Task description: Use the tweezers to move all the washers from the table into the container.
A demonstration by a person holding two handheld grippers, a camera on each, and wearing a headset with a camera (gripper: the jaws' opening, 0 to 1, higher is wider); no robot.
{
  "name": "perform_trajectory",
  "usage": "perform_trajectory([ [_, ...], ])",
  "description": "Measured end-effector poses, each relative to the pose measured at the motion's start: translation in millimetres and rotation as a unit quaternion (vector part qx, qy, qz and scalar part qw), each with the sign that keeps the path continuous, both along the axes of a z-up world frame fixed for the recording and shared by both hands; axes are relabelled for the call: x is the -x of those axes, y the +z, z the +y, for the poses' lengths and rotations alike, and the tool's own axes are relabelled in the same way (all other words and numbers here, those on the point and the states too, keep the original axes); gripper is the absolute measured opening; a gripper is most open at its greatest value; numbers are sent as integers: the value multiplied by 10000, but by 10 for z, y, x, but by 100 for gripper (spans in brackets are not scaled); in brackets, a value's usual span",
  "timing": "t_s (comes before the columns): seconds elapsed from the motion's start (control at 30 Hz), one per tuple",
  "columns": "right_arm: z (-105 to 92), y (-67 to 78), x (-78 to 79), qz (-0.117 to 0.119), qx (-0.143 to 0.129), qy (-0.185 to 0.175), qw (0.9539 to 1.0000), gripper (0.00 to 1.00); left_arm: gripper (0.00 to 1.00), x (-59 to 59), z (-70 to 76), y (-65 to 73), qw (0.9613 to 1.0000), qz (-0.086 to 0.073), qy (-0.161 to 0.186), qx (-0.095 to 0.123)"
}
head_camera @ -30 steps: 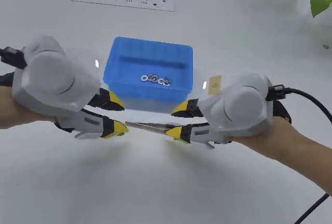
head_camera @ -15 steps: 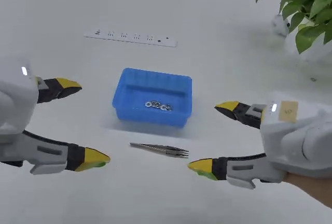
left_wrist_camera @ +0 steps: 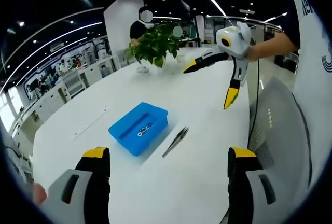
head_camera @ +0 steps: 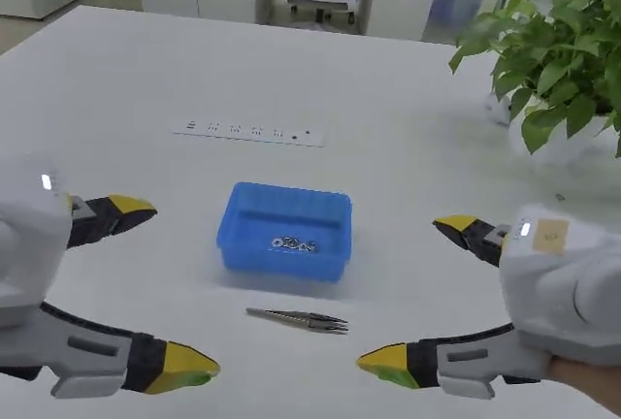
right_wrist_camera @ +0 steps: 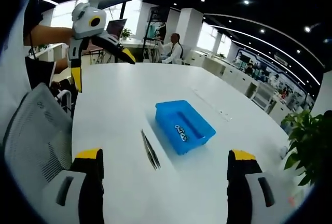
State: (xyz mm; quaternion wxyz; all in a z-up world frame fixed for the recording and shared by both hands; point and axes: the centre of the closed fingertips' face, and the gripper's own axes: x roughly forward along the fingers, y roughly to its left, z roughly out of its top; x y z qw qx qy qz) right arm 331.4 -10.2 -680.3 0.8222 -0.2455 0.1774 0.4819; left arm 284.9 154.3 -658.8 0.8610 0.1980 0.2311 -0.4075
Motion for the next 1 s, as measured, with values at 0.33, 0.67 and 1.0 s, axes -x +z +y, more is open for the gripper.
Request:
perform_trajectory([
  [0.33, -66, -58, 193, -25, 373, 311, 9988, 100, 100, 35, 132, 130, 9998, -43, 148, 154],
  [0.67, -113, -28, 193, -51, 499, 252, 9984, 100, 100, 86, 146, 148, 9999, -81, 58, -47],
  [1.0, -163, 9, 193, -81, 501, 147, 9986, 100, 100, 51, 110, 243, 9996, -277, 43, -49],
])
